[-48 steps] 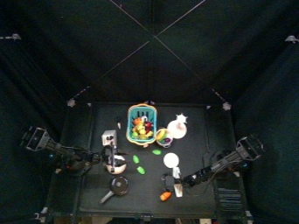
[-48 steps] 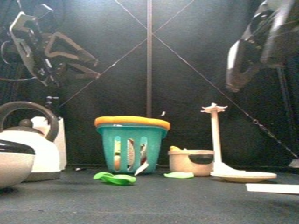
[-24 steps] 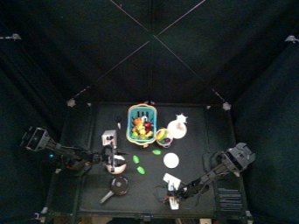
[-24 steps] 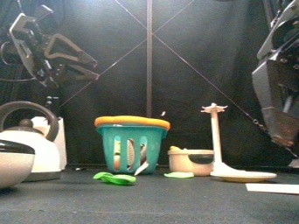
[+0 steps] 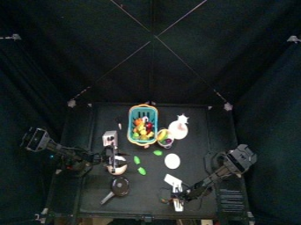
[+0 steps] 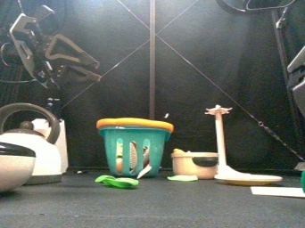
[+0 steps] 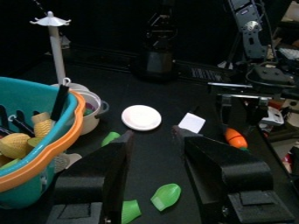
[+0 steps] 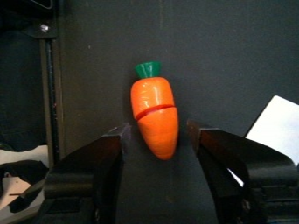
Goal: Grab carrot
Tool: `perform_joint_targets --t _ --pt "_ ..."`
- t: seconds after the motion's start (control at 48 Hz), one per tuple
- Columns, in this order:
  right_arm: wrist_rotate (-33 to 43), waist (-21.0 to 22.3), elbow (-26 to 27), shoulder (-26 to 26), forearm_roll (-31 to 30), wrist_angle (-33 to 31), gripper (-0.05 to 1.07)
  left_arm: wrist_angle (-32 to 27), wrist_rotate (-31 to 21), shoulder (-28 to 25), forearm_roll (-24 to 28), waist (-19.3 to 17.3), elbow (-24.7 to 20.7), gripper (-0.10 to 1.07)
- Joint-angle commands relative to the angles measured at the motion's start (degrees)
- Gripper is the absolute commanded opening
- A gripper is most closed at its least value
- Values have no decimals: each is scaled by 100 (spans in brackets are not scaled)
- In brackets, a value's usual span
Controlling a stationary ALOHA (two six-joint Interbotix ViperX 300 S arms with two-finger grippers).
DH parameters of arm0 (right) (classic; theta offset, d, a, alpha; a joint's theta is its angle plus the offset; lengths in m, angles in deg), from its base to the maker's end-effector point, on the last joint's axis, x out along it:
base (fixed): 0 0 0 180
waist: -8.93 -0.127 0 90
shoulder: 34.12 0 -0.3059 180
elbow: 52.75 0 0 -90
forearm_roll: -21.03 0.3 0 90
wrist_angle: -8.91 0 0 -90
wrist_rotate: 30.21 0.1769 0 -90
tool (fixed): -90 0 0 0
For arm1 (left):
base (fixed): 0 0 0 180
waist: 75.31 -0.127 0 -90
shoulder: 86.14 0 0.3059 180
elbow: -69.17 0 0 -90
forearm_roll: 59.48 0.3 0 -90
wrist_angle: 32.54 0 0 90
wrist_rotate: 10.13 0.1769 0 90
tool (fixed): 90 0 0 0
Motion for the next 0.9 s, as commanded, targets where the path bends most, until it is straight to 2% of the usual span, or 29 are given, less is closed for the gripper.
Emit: perform_joint_targets --t 0.0,0.167,0.458,0.875 --pt "-18 26 26 -79 0 9 86 18 9 18 9 -9 -70 81" --pt "-9 26 44 18 35 26 81 26 9 18 9 -9 -62 81" --pt "-18 105 123 290 62 114 80 26 9 18 9 -9 -44 81" --pt "-18 158 185 308 35 114 80 26 9 18 9 -9 -53 81"
